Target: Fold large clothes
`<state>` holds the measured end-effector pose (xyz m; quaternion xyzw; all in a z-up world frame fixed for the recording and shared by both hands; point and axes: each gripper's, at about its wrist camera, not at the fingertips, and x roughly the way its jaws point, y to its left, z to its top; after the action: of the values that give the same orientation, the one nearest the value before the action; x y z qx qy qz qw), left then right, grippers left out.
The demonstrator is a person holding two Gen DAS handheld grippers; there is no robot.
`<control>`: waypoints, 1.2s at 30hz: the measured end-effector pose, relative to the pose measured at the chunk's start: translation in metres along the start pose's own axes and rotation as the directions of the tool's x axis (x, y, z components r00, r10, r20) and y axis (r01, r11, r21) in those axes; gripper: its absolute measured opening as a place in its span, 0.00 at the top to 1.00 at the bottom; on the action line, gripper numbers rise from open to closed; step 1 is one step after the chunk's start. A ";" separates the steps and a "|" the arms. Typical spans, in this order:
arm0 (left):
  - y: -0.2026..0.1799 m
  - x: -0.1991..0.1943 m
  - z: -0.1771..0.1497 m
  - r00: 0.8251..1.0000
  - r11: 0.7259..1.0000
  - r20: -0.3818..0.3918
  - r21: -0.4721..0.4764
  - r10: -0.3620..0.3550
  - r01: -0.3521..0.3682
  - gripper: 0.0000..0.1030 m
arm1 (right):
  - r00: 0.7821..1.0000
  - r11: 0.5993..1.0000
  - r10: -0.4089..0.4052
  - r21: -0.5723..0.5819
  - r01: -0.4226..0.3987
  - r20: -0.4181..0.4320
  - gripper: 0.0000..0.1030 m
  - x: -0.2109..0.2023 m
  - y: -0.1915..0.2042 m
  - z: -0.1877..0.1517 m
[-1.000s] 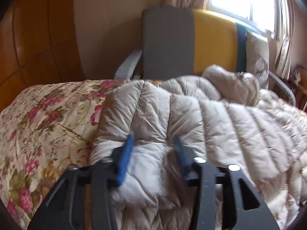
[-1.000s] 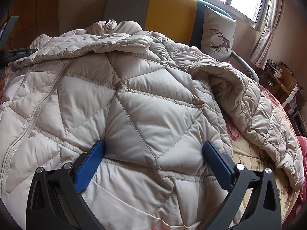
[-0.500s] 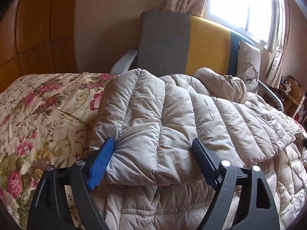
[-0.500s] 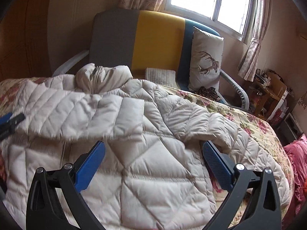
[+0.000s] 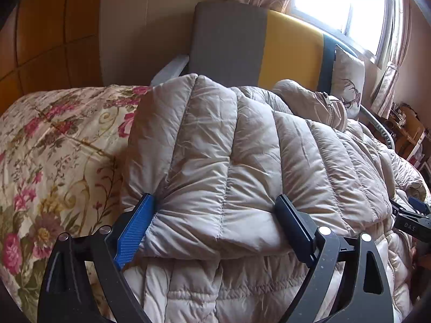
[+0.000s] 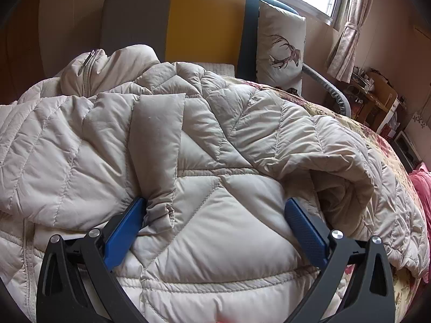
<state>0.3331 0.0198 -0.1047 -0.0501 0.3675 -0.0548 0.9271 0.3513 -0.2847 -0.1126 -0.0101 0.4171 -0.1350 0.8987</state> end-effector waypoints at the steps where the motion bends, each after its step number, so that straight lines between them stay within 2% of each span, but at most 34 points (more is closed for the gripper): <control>1: 0.001 -0.004 -0.003 1.000 1.000 -0.001 0.001 -0.003 0.003 0.13 | 1.000 1.000 0.004 0.009 -0.004 -0.002 0.02 -0.003 -0.002 -0.003; 6: 0.005 -0.020 -0.017 1.000 1.000 0.009 0.001 -0.008 0.008 0.13 | 1.000 1.000 -0.002 0.018 0.001 0.005 0.02 -0.022 -0.003 -0.017; 8: 0.006 -0.022 -0.019 1.000 1.000 0.008 -0.004 -0.007 0.007 0.13 | 1.000 0.999 0.028 0.029 -0.027 -0.015 0.02 -0.026 -0.006 -0.018; 9: 0.006 -0.022 -0.019 1.000 1.000 0.007 -0.005 -0.009 0.009 0.13 | 0.998 0.997 0.058 0.062 -0.056 -0.023 0.02 -0.031 -0.014 -0.017; 11: 0.007 -0.020 -0.018 1.000 1.000 0.001 -0.009 -0.011 0.011 0.11 | 0.994 0.974 0.107 0.200 -0.107 0.010 0.02 -0.048 -0.040 -0.020; 13: 0.006 -0.018 -0.018 1.000 1.000 -0.001 -0.006 -0.001 0.001 0.10 | 0.984 0.895 0.160 0.411 -0.176 0.073 0.02 -0.065 -0.082 -0.031; 15: 0.006 -0.017 -0.018 1.000 1.000 -0.004 -0.002 0.008 -0.008 0.08 | 0.968 0.754 0.225 0.609 -0.247 0.114 0.03 -0.070 -0.126 -0.051; 18: 0.007 -0.015 -0.018 1.000 1.000 -0.016 -0.011 0.017 -0.017 0.04 | 0.968 0.575 0.231 0.790 -0.213 0.093 0.15 -0.063 -0.181 -0.083; 20: 0.010 -0.014 -0.018 1.000 1.000 -0.021 -0.020 0.010 -0.011 0.04 | 0.974 0.504 0.218 0.847 -0.169 0.065 0.18 -0.058 -0.207 -0.101; 21: 0.011 -0.014 -0.018 1.000 1.000 -0.022 -0.021 0.009 -0.010 0.04 | 0.969 0.467 0.233 0.866 -0.181 0.078 0.26 -0.055 -0.220 -0.109; 24: 0.011 -0.013 -0.017 1.000 1.000 -0.022 -0.020 0.010 -0.010 0.04 | 0.948 0.355 0.267 0.897 -0.264 0.174 0.27 -0.053 -0.250 -0.122; 27: 0.010 -0.014 -0.017 1.000 1.000 -0.022 -0.021 0.009 -0.009 0.04 | 0.952 0.267 0.218 0.925 -0.269 0.214 0.35 -0.054 -0.279 -0.133; 30: 0.010 -0.014 -0.018 1.000 1.000 -0.022 -0.020 0.009 -0.009 0.04 | 0.959 0.220 0.169 0.940 -0.260 0.226 0.43 -0.054 -0.304 -0.139; 33: 0.010 -0.014 -0.018 1.000 1.000 -0.022 -0.021 0.009 -0.009 0.04 | 0.960 0.132 0.145 0.957 -0.260 0.241 0.53 -0.047 -0.325 -0.144; 34: 0.010 -0.014 -0.018 1.000 1.000 -0.022 -0.021 0.008 -0.009 0.04 | 0.964 0.121 0.132 0.962 -0.246 0.230 0.57 -0.047 -0.330 -0.145; 36: 0.011 -0.013 -0.018 1.000 1.000 -0.022 -0.023 0.006 -0.007 0.04 | 0.975 0.131 0.093 0.969 -0.212 0.200 0.61 -0.047 -0.341 -0.144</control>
<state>0.3120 0.0313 -0.1100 -0.0589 0.3785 -0.0482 0.9225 0.1340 -0.5874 -0.1268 0.6142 0.1854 -0.2813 0.7137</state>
